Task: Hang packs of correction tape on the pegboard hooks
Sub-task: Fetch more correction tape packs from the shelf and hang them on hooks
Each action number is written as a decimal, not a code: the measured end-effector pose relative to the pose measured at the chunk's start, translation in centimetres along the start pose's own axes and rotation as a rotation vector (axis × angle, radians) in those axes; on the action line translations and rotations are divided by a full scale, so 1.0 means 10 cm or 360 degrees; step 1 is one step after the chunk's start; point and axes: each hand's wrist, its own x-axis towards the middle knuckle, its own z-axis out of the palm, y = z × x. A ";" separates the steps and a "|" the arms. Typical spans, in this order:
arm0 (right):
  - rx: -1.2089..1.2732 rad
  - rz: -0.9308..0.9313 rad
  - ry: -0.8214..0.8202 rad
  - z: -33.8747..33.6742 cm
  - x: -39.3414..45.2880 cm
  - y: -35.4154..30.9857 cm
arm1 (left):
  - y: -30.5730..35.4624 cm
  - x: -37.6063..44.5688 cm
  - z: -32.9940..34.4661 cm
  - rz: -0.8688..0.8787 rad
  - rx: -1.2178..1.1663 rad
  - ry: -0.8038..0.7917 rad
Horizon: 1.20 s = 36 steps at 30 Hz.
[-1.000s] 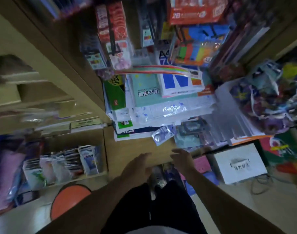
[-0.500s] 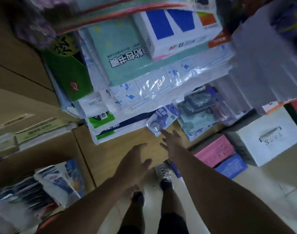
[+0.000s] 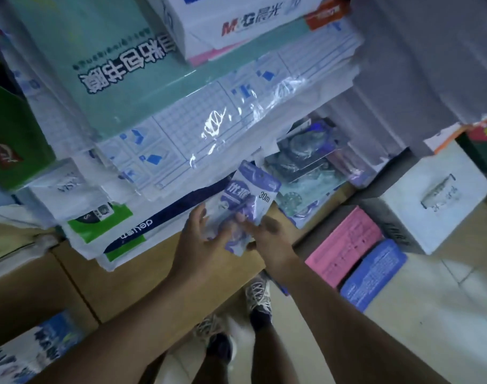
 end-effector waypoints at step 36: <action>-0.1098 -0.0876 0.0495 -1.46 1.12 -0.94 | 0.33 0.26 0.89 -0.0064 -0.0420 0.0056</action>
